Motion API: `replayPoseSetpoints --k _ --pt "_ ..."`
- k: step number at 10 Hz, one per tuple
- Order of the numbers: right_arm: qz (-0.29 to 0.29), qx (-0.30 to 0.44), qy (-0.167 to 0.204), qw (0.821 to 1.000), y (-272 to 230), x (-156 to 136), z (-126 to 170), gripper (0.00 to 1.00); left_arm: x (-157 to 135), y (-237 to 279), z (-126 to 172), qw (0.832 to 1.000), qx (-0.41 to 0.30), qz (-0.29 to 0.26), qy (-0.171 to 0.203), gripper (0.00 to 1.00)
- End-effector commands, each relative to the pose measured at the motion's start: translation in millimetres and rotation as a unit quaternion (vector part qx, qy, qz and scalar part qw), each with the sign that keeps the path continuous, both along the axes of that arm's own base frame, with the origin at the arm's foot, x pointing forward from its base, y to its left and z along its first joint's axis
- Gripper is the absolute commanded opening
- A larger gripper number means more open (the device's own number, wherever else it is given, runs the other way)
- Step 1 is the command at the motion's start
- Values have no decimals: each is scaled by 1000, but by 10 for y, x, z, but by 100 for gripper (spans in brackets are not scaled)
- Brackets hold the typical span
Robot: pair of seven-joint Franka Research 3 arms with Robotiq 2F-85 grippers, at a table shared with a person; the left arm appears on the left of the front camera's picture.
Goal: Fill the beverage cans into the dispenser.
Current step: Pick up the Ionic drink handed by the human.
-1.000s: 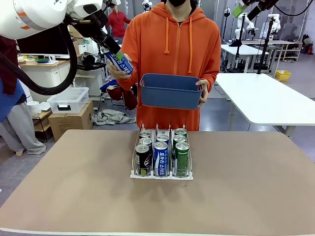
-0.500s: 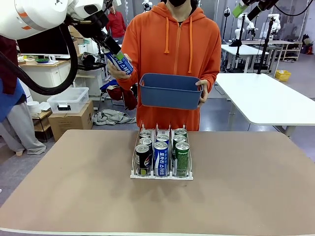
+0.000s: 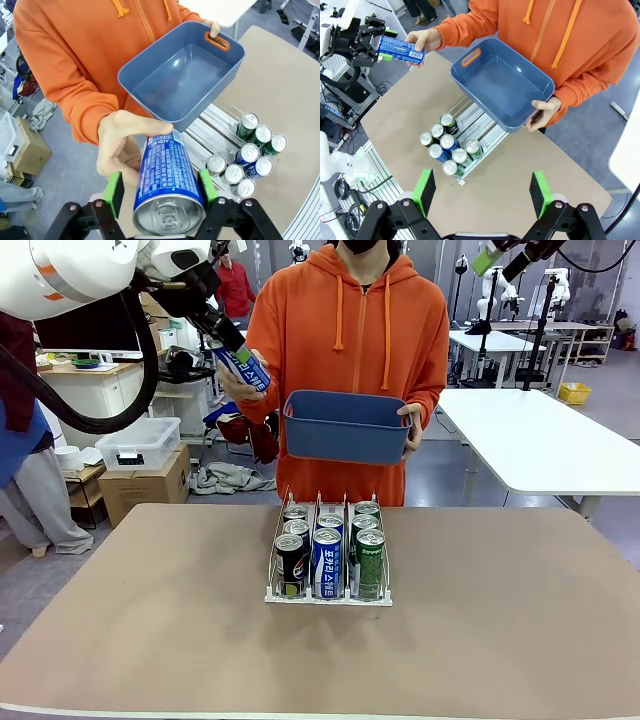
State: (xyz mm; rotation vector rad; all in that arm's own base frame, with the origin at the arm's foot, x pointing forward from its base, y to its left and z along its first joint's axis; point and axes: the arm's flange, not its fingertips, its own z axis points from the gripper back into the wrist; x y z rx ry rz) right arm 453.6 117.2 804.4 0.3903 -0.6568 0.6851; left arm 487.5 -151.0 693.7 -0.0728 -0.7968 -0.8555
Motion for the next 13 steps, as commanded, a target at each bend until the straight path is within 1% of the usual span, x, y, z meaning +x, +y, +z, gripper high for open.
replayPoseSetpoints --k 1,2,3,4,5,6,9,10,11,12,13 --pt "1 -1 1 1000 -10 -9 -1 100 -12 -6 -27 1000 5 15 12 59" --pt "1 -1 1 1000 -10 -9 -1 100 -24 -11 -30 1000 12 18 13 41" --pt "1 -1 1 1000 -10 -9 -1 100 -42 -8 -25 1000 17 14 17 39" --pt "1 -1 1 1000 -10 -9 -1 100 -72 -14 -14 1000 21 14 18 21" --pt "1 -1 1 1000 -10 -9 -1 100 -99 -8 8 999 25 18 16 19" --pt "1 -1 1 1000 -10 -9 -1 100 -108 7 25 999 24 25 16 1" --pt "1 -1 1 1000 -10 -9 -1 100 -131 1 70 999 42 30 16 0" --pt "1 -1 1 1000 -10 -9 -1 100 -132 -1 82 998 45 30 12 37" --pt "1 -1 1 1000 -10 -9 -1 100 -122 3 93 999 34 19 15 37" --pt "1 -1 1 1000 -10 -9 -1 100 -117 7 106 1000 14 11 13 17" --pt "1 -1 1 1000 -10 -9 -1 100 -98 5 132 999 21 26 23 17"
